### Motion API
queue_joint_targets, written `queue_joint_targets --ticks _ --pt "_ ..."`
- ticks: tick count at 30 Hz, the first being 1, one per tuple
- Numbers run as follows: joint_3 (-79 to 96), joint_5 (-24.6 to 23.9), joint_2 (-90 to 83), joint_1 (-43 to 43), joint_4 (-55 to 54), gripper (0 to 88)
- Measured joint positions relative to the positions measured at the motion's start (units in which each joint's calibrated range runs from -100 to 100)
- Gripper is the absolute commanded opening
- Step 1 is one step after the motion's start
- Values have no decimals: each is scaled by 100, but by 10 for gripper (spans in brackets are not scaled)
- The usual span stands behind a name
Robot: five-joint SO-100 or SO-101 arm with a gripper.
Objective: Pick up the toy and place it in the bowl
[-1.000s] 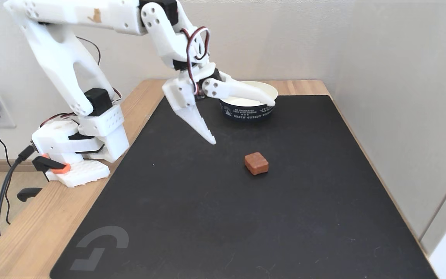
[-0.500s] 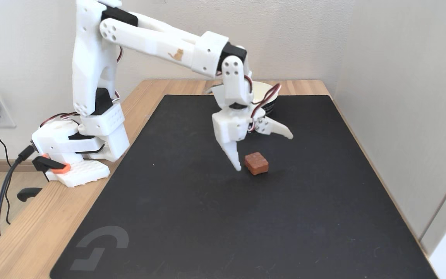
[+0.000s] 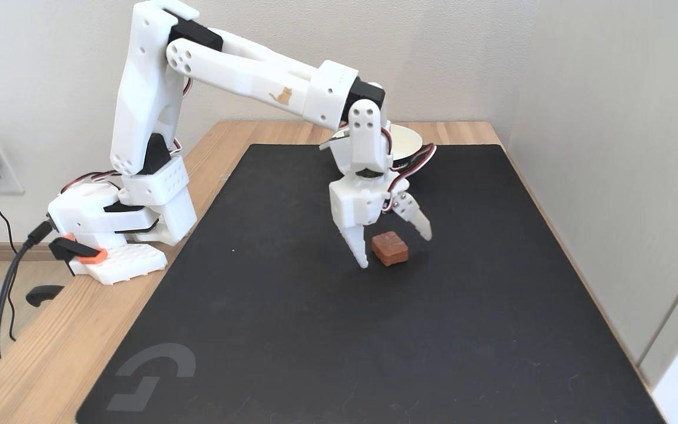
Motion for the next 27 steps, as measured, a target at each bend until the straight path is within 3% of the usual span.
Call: queue_joint_targets --ticks 3,17,27 --pt "0 0 0 0 0 19" --pt "-453 -62 -142 -350 -17 25" --pt "-926 -1277 -2107 -1781 -785 25"
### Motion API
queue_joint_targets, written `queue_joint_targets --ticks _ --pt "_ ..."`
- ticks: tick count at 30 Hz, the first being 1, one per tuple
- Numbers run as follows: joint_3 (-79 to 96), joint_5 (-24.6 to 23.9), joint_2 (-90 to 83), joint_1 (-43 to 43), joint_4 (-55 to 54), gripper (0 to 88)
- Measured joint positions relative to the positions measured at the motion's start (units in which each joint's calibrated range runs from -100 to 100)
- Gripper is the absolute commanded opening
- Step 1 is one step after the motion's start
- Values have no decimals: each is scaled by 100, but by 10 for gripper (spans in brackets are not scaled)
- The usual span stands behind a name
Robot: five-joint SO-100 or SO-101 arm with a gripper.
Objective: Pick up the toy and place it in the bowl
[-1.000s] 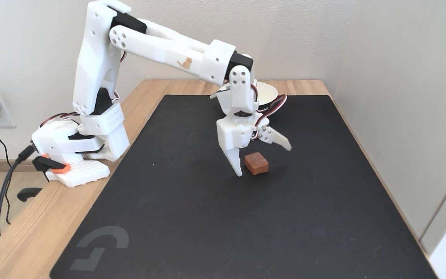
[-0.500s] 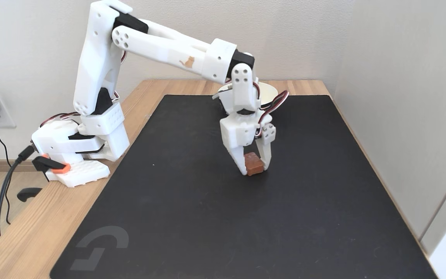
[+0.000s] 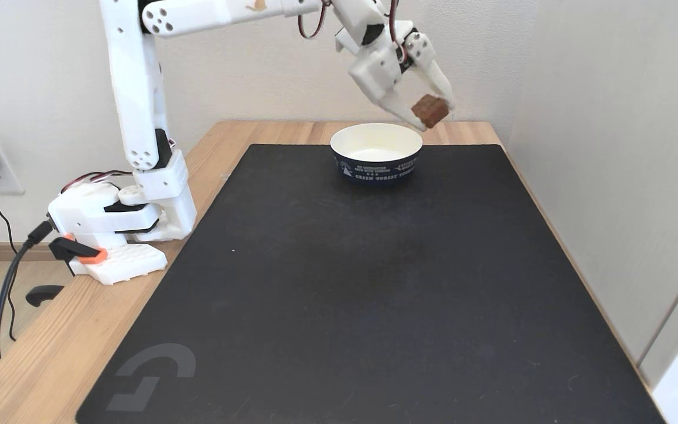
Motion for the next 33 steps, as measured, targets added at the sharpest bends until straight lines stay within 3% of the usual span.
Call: queue_joint_targets --ticks 4,8,12,16,19,20,21,24,29,30,33 --pt "614 -515 -208 -782 -616 25" --pt "2041 -1030 -275 -1673 -2237 25" --pt "2929 -1385 -275 -2139 -3478 26" --pt "3439 -1560 -283 -2239 -4002 47" --pt "3666 -1689 -325 -2239 -4035 159" --pt "3732 -1730 -333 -2264 -4035 263" --pt "3855 -1802 -325 -2280 -4035 303" --pt "3987 -1925 -350 -2197 -4035 343" --pt "4062 -1997 -624 -2147 -3833 234" --pt "4053 -1997 -724 -2114 -3808 148" --pt "4062 -1997 -1132 -1848 -3571 6"
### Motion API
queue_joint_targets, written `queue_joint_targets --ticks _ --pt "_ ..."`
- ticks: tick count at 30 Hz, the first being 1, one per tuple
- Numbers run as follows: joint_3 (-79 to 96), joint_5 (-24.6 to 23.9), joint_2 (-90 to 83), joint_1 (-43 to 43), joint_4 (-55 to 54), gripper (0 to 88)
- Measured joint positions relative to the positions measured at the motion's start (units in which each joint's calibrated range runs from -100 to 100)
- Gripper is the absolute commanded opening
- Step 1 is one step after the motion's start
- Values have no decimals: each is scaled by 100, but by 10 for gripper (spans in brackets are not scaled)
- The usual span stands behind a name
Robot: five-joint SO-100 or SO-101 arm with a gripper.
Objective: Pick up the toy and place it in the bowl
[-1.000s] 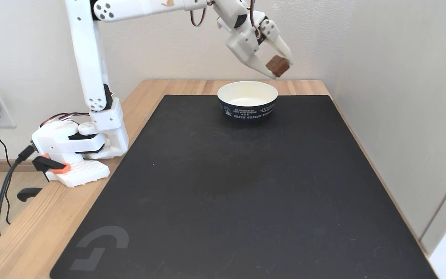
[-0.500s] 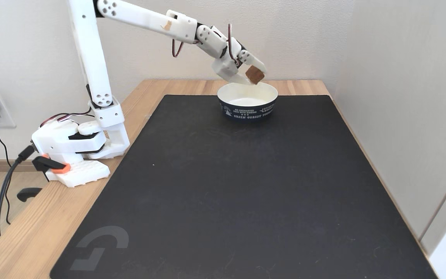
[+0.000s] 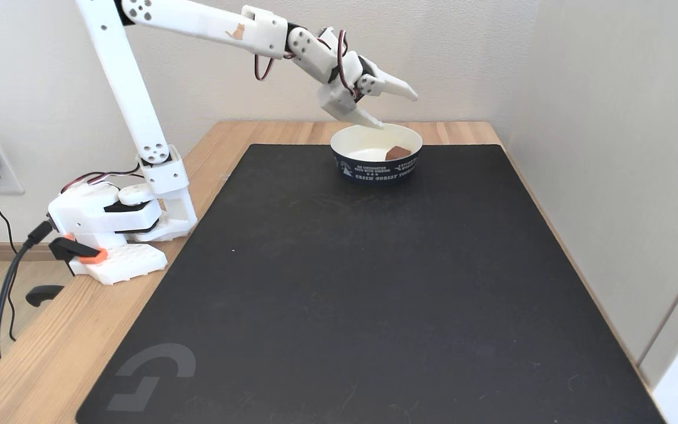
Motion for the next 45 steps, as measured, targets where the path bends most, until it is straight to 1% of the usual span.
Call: queue_joint_targets --ticks 1,2,5,6,7,9,11,12,14,15,16,19,20,21,23,25,26,28,30,31,33,35,38,45 --pt "38 0 -208 75 177 34" --pt "66 0 -699 333 523 24" --pt "444 -5 -1349 716 962 20" --pt "718 15 -1657 940 1005 20" --pt "1190 15 -2340 1506 1072 20" --pt "1578 72 -2864 1781 1072 20" --pt "2381 350 -3614 2264 1038 20" --pt "3193 530 -4413 2797 861 20" --pt "3864 685 -4996 2971 659 20" --pt "4299 741 -5362 3229 473 20" --pt "5168 777 -6087 3521 304 20" --pt "6122 829 -7027 3770 211 20" --pt "6509 860 -7369 3720 211 20" --pt "7000 880 -7952 3829 211 20" --pt "7274 880 -8301 3745 236 20" --pt "7539 880 -8751 3870 447 20" --pt "7586 911 -9067 3779 675 20" --pt "7586 983 -9184 3870 878 20" --pt "7586 1220 -9500 3804 1292 20" --pt "7586 1333 -9542 3870 1697 20" --pt "7586 1375 -9617 3862 1933 20" --pt "7586 1395 -9634 3829 2541 21" --pt "7586 1395 -9634 3878 2710 21" --pt "7586 1395 -9634 3845 2727 21"
